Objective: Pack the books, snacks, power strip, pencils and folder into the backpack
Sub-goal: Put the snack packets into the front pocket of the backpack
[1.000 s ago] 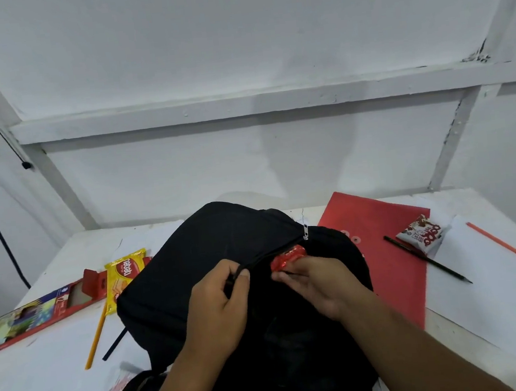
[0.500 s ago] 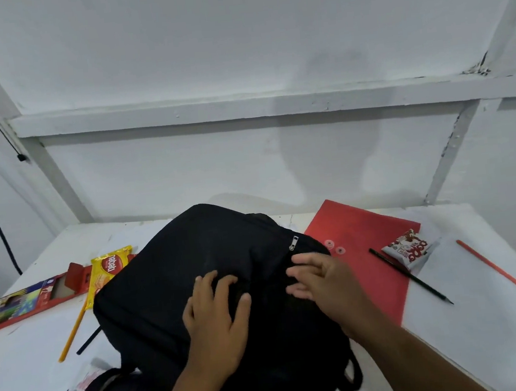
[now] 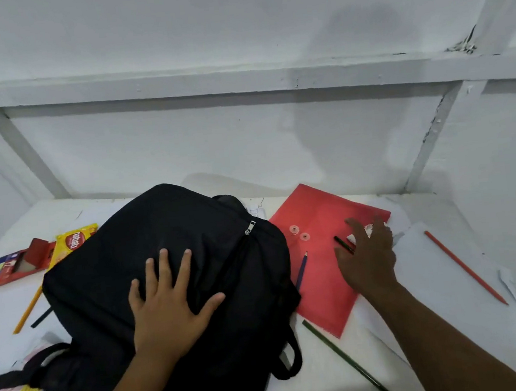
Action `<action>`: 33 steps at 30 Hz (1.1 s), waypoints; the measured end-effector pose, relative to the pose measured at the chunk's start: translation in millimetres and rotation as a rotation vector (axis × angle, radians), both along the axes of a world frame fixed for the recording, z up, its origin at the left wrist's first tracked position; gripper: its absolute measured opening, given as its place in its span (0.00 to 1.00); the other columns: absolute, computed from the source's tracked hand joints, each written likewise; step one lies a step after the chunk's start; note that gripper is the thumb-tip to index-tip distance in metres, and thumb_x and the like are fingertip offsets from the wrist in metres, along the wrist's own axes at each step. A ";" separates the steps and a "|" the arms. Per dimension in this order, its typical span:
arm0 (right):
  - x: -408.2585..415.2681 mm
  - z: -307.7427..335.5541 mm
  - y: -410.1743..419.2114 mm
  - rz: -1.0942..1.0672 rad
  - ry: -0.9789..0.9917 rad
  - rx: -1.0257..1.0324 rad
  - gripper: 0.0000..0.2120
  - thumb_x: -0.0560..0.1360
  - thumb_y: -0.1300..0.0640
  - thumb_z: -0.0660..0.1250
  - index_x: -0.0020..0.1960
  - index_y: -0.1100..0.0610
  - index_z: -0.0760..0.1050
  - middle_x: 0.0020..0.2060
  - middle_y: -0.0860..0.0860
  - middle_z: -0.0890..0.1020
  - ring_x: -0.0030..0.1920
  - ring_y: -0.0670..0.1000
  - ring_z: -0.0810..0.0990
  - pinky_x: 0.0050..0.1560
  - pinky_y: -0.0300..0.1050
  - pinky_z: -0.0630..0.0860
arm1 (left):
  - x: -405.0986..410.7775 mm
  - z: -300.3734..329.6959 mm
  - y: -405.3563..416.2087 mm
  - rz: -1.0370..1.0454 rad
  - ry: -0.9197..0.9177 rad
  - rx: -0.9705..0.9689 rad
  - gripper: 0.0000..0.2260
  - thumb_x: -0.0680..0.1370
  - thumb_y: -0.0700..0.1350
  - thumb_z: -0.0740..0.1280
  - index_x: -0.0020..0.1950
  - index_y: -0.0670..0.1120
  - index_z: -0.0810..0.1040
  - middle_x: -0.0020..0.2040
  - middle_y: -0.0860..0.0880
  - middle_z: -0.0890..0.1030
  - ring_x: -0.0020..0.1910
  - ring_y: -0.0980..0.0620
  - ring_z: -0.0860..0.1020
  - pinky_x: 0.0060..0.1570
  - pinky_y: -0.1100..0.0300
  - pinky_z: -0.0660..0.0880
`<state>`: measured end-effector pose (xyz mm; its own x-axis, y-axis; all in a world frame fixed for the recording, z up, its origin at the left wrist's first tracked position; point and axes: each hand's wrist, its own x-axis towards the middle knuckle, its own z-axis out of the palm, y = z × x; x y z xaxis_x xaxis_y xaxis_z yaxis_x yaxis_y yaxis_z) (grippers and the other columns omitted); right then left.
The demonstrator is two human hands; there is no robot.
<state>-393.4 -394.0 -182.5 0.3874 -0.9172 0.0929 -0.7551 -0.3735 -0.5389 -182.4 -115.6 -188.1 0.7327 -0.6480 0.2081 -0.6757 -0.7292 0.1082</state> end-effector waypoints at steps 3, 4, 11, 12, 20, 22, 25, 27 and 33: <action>-3.0 -14.3 -23.0 -0.017 0.120 0.047 0.30 0.78 0.43 0.64 0.77 0.43 0.57 0.79 0.56 0.51 0.78 0.64 0.47 0.72 0.66 0.61 | 0.1 -0.4 -0.3 0.004 0.007 0.006 0.43 0.71 0.79 0.44 0.81 0.59 0.49 0.82 0.46 0.49 0.81 0.44 0.47 0.75 0.40 0.49; -3.1 -19.1 -28.6 -0.012 0.145 0.072 0.29 0.79 0.42 0.62 0.78 0.43 0.57 0.79 0.55 0.52 0.78 0.64 0.47 0.71 0.66 0.61 | 0.0 0.1 0.0 0.006 0.011 0.002 0.43 0.71 0.79 0.44 0.81 0.59 0.49 0.82 0.47 0.48 0.81 0.45 0.46 0.76 0.40 0.48; -13.3 -39.4 -40.0 0.029 0.248 -0.078 0.24 0.79 0.43 0.62 0.71 0.53 0.68 0.73 0.55 0.68 0.71 0.63 0.64 0.63 0.61 0.70 | -2.0 4.1 0.8 0.017 0.031 -0.012 0.43 0.70 0.79 0.43 0.81 0.61 0.48 0.82 0.49 0.47 0.81 0.48 0.44 0.76 0.42 0.46; -14.7 -38.5 -42.7 0.033 0.231 -0.076 0.22 0.80 0.46 0.62 0.71 0.52 0.69 0.73 0.54 0.69 0.70 0.62 0.65 0.62 0.59 0.70 | -2.1 4.2 0.8 0.018 0.031 -0.015 0.42 0.70 0.79 0.43 0.81 0.61 0.49 0.82 0.49 0.47 0.81 0.48 0.44 0.76 0.42 0.46; -24.4 -26.9 -50.6 0.018 -0.258 -0.038 0.11 0.83 0.59 0.59 0.58 0.54 0.80 0.61 0.53 0.82 0.63 0.57 0.78 0.61 0.54 0.75 | -1.6 2.9 1.5 0.012 0.030 -0.037 0.42 0.71 0.79 0.46 0.81 0.61 0.51 0.82 0.49 0.49 0.81 0.48 0.45 0.76 0.43 0.47; -21.2 -10.9 -38.7 0.047 -0.357 -0.040 0.14 0.84 0.55 0.56 0.62 0.54 0.78 0.63 0.50 0.81 0.64 0.53 0.78 0.63 0.46 0.72 | -1.5 2.3 1.3 0.015 0.026 -0.032 0.40 0.72 0.78 0.47 0.81 0.61 0.51 0.82 0.49 0.49 0.81 0.49 0.45 0.76 0.43 0.46; -10.6 14.1 -10.6 0.122 -0.473 -0.004 0.14 0.85 0.57 0.55 0.65 0.54 0.75 0.58 0.44 0.79 0.58 0.45 0.77 0.56 0.29 0.69 | -0.8 1.5 1.9 0.018 0.023 -0.034 0.36 0.75 0.74 0.45 0.80 0.61 0.51 0.82 0.50 0.49 0.81 0.49 0.45 0.76 0.44 0.46; -0.3 25.9 9.7 0.131 -0.506 0.053 0.15 0.85 0.55 0.54 0.68 0.52 0.72 0.57 0.44 0.78 0.56 0.45 0.77 0.53 0.35 0.74 | 0.9 0.8 2.9 0.007 0.042 -0.046 0.32 0.77 0.71 0.43 0.80 0.62 0.51 0.82 0.50 0.49 0.81 0.49 0.44 0.77 0.45 0.45; 21.9 62.9 71.3 0.206 -0.812 0.233 0.14 0.80 0.44 0.63 0.60 0.51 0.75 0.47 0.40 0.82 0.49 0.39 0.82 0.45 0.30 0.76 | 4.7 1.0 5.5 -0.019 0.109 -0.130 0.26 0.81 0.64 0.38 0.78 0.66 0.55 0.82 0.54 0.48 0.80 0.54 0.42 0.76 0.50 0.41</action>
